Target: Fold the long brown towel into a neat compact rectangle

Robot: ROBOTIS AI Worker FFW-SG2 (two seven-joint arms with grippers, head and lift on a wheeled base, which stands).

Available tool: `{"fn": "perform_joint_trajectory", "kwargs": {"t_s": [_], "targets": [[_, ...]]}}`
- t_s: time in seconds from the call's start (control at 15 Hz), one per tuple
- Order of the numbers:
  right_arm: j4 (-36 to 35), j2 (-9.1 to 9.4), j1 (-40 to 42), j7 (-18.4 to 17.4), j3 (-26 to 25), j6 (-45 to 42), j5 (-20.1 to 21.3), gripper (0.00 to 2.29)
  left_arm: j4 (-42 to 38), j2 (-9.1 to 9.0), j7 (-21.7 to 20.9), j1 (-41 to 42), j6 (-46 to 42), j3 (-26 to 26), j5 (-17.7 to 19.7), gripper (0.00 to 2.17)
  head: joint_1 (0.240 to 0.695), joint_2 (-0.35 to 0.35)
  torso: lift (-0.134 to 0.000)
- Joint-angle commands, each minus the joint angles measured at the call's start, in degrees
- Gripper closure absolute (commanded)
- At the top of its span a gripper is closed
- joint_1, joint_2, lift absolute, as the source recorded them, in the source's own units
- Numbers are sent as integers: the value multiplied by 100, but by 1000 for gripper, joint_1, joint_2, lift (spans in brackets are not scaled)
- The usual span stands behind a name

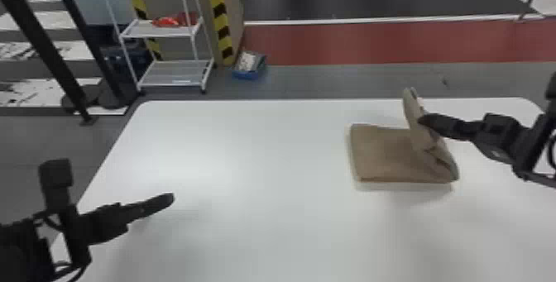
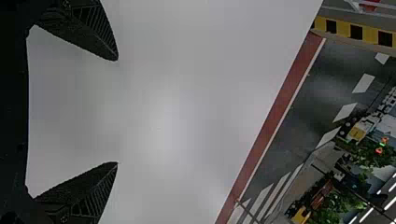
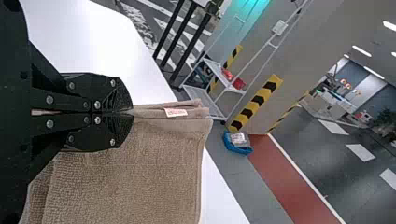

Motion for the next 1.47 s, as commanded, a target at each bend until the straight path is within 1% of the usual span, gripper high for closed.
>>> {"fn": "perform_joint_trajectory", "kwargs": {"t_s": [0.0,0.2,0.47,0.53,0.6,0.67,0.73,0.87,0.93,1.0,1.07,1.13,1.2,1.27,1.33,1.4], "targets": [[-102,5,172,0,268,25,7,1335,10,0,0,0,-32,-17,0,87,695,116,-124],[-84,5,278,0,514,-45,60,1332,-25,0,-9,0,-14,-25,0,87,695,133,-124],[135,5,278,-44,874,-502,289,1318,-42,0,-18,0,-14,-17,0,87,695,152,-124],[197,5,287,-53,962,-607,324,1170,-42,0,-18,9,-14,-17,9,87,695,154,-124],[267,5,295,-70,1024,-678,341,522,-42,0,-18,9,-14,-8,9,87,695,156,-124],[320,5,322,-70,1076,-678,350,164,-42,9,-18,9,-14,-8,9,87,695,161,-124],[329,5,348,-53,1076,-713,324,113,-42,9,-18,9,-14,-17,9,87,695,164,-124],[302,5,401,44,1120,-660,236,107,-42,9,-18,0,-14,-17,9,87,695,171,-124],[258,5,410,62,1068,-643,95,103,-42,9,-18,0,-14,-25,9,87,695,174,-124],[241,5,383,70,874,-695,-133,107,-42,9,-18,0,-14,-25,9,87,695,181,-124],[258,5,295,26,655,-836,-221,191,-42,18,-18,0,-14,-25,9,87,695,183,-124],[346,5,207,9,540,-1100,-169,363,-42,18,-18,9,-14,-17,9,87,695,181,-124],[531,5,120,-35,408,-1434,-72,701,-42,18,-18,18,-14,-17,9,87,695,175,-124],[733,5,49,-185,356,-1803,51,1295,-34,18,-18,18,-14,-17,9,87,695,150,-124],[856,5,32,-527,408,-2102,236,1777,-34,0,-18,18,-14,-25,9,87,695,137,-124],[1058,5,-21,-773,523,-2348,517,1949,-34,-9,-18,18,-14,-25,9,87,695,119,-124]]}}
